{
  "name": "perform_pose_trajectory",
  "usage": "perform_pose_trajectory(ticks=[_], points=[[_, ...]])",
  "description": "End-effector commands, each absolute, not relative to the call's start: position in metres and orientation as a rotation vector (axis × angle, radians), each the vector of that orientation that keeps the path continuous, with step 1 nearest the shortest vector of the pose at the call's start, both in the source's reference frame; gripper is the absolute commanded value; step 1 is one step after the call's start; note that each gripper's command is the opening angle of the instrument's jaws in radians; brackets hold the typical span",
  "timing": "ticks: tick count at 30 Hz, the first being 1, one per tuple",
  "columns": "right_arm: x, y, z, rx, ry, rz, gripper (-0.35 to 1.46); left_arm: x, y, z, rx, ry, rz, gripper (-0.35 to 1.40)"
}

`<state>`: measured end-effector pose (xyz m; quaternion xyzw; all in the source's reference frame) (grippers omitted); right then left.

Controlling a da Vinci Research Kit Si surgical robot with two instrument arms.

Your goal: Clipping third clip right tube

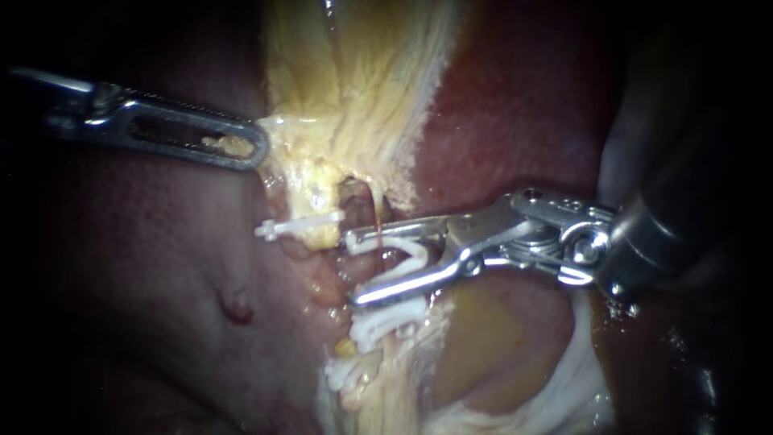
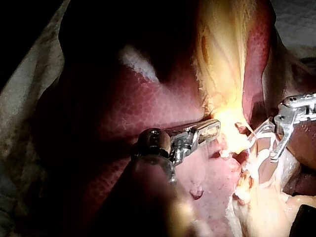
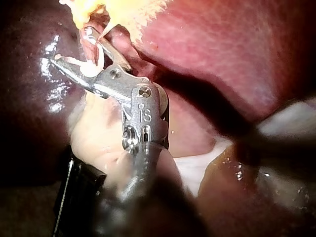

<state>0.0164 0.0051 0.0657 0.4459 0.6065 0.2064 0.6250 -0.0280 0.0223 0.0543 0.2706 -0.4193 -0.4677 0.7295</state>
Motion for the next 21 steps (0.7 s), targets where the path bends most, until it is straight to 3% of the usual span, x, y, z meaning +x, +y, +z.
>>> perform_pose_trajectory(ticks=[1, 13, 21], points=[[0.0165, 0.0051, 0.0655, 1.029, 1.399, 0.476, 0.48, -0.0280, 0.0222, 0.0543, 0.597, -0.924, -1.030, -0.35], [0.0160, 0.0055, 0.0653, 1.049, 1.408, 0.490, 0.42, -0.0281, 0.0222, 0.0544, 0.596, -0.924, -1.030, -0.35], [0.0150, 0.0058, 0.0657, 1.053, 1.407, 0.487, 0.09, -0.0281, 0.0222, 0.0545, 0.595, -0.924, -1.030, -0.35]])
